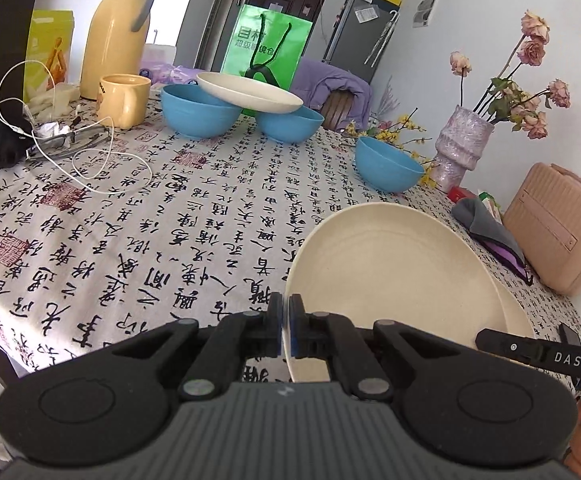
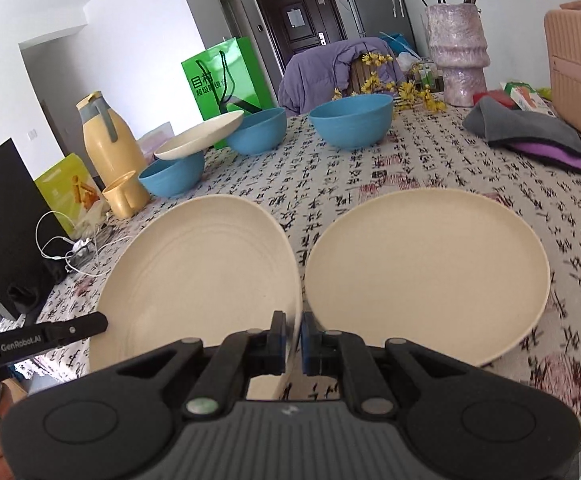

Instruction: Organize plates and bowls

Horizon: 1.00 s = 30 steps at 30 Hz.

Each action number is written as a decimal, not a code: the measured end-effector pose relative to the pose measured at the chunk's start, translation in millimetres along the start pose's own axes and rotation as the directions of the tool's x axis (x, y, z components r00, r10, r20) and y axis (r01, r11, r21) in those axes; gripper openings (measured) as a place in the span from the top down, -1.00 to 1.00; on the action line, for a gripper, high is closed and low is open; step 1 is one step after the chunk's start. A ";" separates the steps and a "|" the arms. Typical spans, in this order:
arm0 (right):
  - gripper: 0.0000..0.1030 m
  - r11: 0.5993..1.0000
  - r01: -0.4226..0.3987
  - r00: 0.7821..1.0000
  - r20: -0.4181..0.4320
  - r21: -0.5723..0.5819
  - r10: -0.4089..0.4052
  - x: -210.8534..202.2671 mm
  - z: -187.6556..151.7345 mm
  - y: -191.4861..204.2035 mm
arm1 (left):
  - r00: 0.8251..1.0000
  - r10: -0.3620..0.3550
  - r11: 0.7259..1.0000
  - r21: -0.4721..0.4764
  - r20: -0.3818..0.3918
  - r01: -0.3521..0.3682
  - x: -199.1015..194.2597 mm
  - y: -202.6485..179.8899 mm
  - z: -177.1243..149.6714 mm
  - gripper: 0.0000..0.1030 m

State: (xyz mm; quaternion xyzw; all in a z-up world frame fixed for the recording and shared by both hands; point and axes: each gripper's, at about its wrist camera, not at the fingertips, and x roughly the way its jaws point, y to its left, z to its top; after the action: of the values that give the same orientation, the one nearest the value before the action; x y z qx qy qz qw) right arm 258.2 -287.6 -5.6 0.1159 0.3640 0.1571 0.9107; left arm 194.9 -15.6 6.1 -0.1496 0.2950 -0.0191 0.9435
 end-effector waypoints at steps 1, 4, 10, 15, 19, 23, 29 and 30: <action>0.85 1.000 0.002 1.000 -0.001 0.003 -0.002 -0.9 -2.2 0.6 | 1.000 0.001 1.000 0.004 0.004 -0.001 -1.8 -0.4 -1.4 0.94; 0.84 1.000 0.010 1.000 0.002 -0.001 -0.010 -4.1 -5.3 3.3 | 1.000 -0.006 1.000 0.005 0.015 0.006 -5.2 -1.0 -2.2 0.94; 0.84 1.000 0.010 1.000 0.030 -0.006 -0.010 -10.9 -0.6 2.0 | 0.999 -0.035 0.999 -0.002 0.020 0.035 -7.2 -2.5 -0.7 0.94; 0.84 1.000 0.019 0.998 0.061 -0.001 -0.018 -17.3 10.0 -9.9 | 0.996 -0.082 0.997 0.017 0.021 0.081 2.5 -17.0 7.1 0.94; 0.84 0.999 0.043 0.996 0.077 0.028 -0.045 -17.5 21.5 -35.2 | 0.992 -0.127 0.992 0.016 -0.008 0.127 24.3 -37.7 12.2 0.94; 0.83 0.995 0.086 0.993 0.075 0.048 -0.090 -15.8 30.7 -62.4 | 0.987 -0.158 0.986 0.039 -0.037 0.160 50.5 -66.8 16.4 0.94; 0.80 0.984 0.153 0.986 0.051 0.086 -0.158 -8.4 46.0 -112.3 | 0.974 -0.203 0.976 0.053 -0.102 0.209 93.6 -106.3 18.1 0.92; 0.80 0.982 0.163 0.985 0.048 0.093 -0.168 -6.9 47.3 -118.9 | 0.973 -0.204 0.975 0.066 -0.110 0.212 100.5 -113.3 17.9 0.92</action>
State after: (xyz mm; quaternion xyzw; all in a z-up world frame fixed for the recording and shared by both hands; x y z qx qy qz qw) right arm 310.5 -404.5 -6.4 0.1297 0.3533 0.0613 0.9244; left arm 293.8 -131.4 -2.0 -0.1422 0.3247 -0.1370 0.9250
